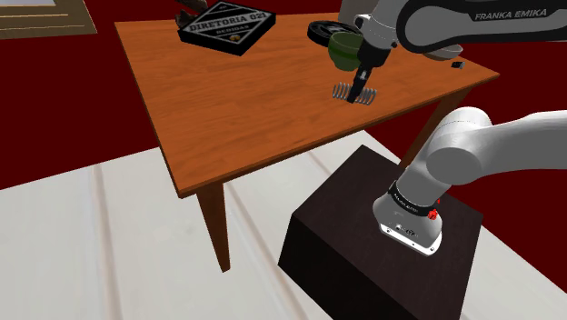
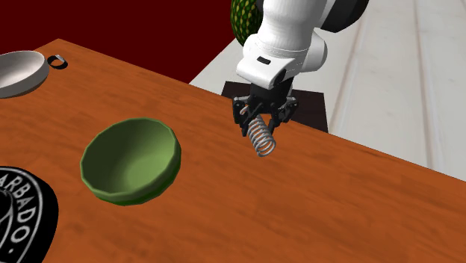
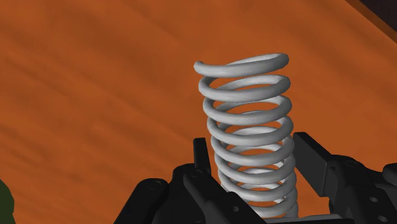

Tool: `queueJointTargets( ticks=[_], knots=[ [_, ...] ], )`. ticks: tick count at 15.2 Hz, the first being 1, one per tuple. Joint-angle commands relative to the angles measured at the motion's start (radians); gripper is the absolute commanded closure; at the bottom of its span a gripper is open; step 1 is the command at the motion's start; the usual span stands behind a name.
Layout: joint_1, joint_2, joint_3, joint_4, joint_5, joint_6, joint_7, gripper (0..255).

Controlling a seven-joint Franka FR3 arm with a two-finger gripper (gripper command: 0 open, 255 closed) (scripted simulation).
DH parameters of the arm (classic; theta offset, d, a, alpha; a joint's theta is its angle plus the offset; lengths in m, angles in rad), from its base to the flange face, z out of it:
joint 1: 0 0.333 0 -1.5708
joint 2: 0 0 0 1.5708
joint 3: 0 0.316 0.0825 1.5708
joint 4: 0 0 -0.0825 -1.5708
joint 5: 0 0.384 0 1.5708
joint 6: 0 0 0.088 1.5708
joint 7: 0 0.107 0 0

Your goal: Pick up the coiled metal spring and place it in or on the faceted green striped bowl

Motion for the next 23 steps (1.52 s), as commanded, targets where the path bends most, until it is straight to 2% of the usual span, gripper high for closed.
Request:
queueJointTargets(
  ticks=[1, 6, 23],
  knots=[
    [0.000, 0.000, 0.000, 0.000, 0.000, 0.000, 0.000, 255],
    [0.000, 0.000, 0.000, 0.000, 0.000, 0.000, 0.000, 255],
    [0.013, 0.013, 0.022, 0.233, 0.029, -0.220, -0.022, 255]
  ],
)
